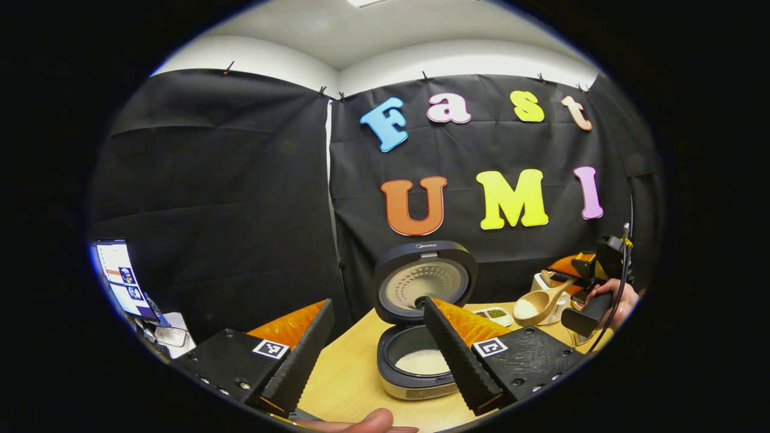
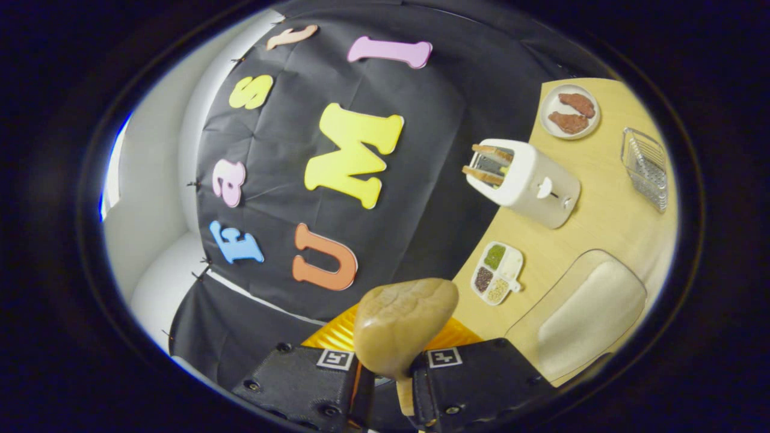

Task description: Close the left gripper, press the button to open the rice cooker; take a wooden spoon from the chopstick holder with the right hand, scoop a spoonful of rice and pour it into the rice cooker, then put the wooden spoon back into the chopstick holder.

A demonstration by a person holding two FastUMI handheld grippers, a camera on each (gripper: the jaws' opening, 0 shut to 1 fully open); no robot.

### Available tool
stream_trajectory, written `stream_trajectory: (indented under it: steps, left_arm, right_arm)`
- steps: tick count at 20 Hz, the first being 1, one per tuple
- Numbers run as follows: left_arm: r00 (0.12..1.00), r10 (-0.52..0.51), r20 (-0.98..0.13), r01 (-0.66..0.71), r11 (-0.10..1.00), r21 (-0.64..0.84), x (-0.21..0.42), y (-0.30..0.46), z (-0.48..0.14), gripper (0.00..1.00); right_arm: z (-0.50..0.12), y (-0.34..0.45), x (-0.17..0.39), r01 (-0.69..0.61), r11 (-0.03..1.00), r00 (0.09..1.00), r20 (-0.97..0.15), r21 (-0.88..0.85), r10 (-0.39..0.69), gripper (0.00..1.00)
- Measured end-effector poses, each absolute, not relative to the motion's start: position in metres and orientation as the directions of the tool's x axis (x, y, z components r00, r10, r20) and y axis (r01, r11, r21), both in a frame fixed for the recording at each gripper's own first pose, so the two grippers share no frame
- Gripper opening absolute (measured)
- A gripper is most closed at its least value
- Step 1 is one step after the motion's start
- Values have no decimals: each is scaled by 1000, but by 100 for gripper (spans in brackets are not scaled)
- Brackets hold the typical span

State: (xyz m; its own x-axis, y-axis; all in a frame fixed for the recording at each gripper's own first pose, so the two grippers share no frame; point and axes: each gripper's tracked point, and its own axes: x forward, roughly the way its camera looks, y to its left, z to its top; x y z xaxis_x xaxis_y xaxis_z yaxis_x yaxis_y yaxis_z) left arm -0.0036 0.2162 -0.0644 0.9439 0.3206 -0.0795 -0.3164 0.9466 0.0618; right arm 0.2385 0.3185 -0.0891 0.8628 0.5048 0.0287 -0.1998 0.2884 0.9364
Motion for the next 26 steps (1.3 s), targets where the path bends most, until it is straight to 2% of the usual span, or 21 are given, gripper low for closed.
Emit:
stream_trajectory:
  steps: [6,12,16,19,21,24,26]
  left_arm:
    - [929,357,-94,-352,934,61,-9,227,-71,96]
    - [913,392,-116,-388,920,53,-20,246,-82,96]
    - [904,410,-117,-406,912,59,-28,255,-87,96]
    - [901,417,-121,-413,909,54,-31,259,-90,96]
    - [899,421,-122,-418,907,53,-33,260,-90,96]
    - [897,428,-113,-425,904,49,-36,263,-87,95]
    - [896,430,-110,-428,903,47,-39,264,-86,96]
  right_arm:
    - [-102,418,224,-243,315,807,10,917,591,30]
    - [-167,490,213,-215,371,762,-83,904,643,30]
    - [-182,504,208,-293,521,768,-127,802,628,30]
    - [-181,516,200,-420,701,778,-169,576,605,30]
    - [-174,533,189,-510,767,776,-177,390,605,30]
    - [-163,558,173,-609,788,769,-175,93,615,30]
    - [-160,574,160,-642,758,765,-166,-118,622,31]
